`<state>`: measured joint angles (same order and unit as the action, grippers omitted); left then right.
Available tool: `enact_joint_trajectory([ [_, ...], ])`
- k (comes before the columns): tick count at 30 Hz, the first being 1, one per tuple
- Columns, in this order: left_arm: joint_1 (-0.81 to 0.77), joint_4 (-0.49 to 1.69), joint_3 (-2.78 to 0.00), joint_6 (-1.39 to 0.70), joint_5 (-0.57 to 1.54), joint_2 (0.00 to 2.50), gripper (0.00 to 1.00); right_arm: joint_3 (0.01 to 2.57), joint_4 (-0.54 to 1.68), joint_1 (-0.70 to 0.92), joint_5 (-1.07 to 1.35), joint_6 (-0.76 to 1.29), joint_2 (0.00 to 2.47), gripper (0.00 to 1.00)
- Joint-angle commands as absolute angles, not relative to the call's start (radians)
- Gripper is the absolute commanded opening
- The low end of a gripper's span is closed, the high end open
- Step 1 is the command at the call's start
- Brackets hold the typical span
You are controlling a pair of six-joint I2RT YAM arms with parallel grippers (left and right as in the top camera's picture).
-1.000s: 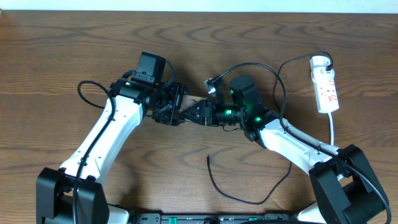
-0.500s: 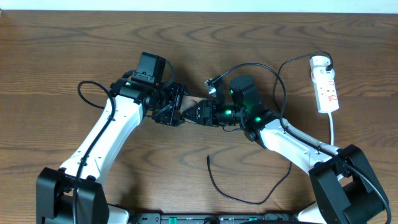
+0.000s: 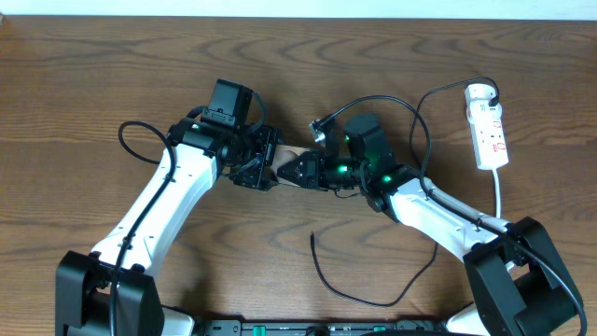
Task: Plug charger to phone and switch on socket
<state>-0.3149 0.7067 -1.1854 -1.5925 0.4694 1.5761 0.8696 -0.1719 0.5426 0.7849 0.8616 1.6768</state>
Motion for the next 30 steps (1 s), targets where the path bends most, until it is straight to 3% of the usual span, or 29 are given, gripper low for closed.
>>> enact_joint_trajectory([
  [1, -0.327, 0.707, -1.185, -1.591, 0.504, 1.575, 0.07, 0.883, -0.171, 0.551, 0.777, 0.859, 1.678, 0.24],
  [7, -0.327, 0.707, -1.185, -1.591, 0.504, 1.575, 0.07, 0.883, -0.171, 0.551, 0.777, 0.859, 1.678, 0.20],
  [14, -0.327, 0.707, -1.185, -1.591, 0.515, 1.575, 0.07, 0.883, -0.171, 0.551, 0.777, 0.859, 1.678, 0.01],
  [24, -0.326, 0.707, -1.185, -1.591, 0.515, 1.575, 0.07, 0.883, -0.171, 0.551, 0.777, 0.859, 1.678, 0.01],
  [26, -0.324, 0.706, -1.185, -1.591, 0.515, 1.575, 0.17, 0.883, -0.171, 0.550, 0.776, 0.859, 1.678, 0.01],
  [30, -0.310, 0.702, -1.185, -1.575, 0.533, 1.575, 0.66, 0.883, -0.171, 0.540, 0.775, 0.859, 1.678, 0.01],
])
